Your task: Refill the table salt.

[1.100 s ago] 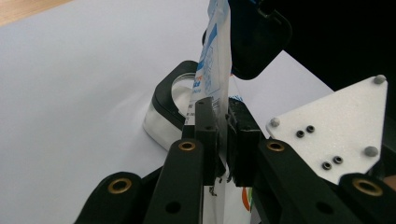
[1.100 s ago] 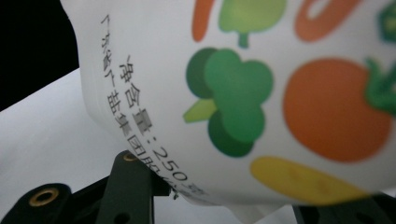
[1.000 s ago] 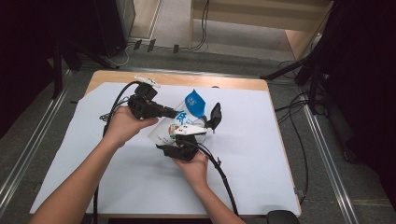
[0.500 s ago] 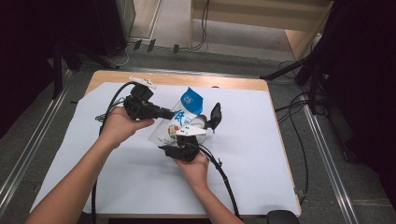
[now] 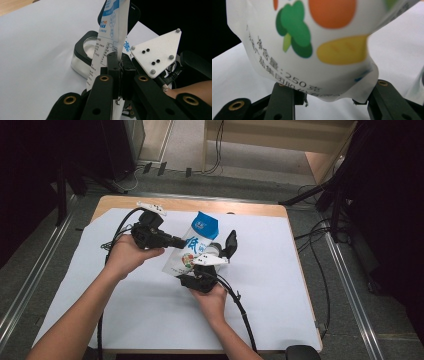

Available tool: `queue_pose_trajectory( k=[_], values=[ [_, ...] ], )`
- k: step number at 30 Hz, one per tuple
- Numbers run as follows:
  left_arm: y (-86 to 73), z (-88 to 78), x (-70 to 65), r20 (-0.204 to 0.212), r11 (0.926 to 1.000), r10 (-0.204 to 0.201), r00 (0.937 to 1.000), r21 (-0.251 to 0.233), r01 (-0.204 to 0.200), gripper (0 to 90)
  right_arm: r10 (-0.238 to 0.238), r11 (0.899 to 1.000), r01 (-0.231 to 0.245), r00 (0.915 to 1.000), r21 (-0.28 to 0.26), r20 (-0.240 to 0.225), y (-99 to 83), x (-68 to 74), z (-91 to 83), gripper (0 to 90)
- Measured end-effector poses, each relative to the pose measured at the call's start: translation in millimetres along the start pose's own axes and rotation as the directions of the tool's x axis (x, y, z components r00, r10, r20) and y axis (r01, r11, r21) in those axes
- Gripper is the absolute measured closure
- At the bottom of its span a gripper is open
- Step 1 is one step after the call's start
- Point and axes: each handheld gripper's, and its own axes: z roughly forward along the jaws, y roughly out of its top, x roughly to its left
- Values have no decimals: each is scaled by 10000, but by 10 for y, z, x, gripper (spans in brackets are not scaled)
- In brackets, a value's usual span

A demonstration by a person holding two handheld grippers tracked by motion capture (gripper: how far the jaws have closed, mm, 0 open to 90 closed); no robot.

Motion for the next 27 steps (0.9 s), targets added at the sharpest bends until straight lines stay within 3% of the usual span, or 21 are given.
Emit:
queue_pose_trajectory(
  k=[16, 27],
  values=[
    [16, -53, -23, -104, 9997, 230, 9997, -35, -230, 900, -12, 9999, 14, 10000, -146, 80, 16, -6, -29, 569],
    [-33, -228, -44, -22, 9985, 446, 9990, -320, -446, 900, 80, 9987, -76, 9999, -503, 72, 62, -13, -73, 571]
  ],
)
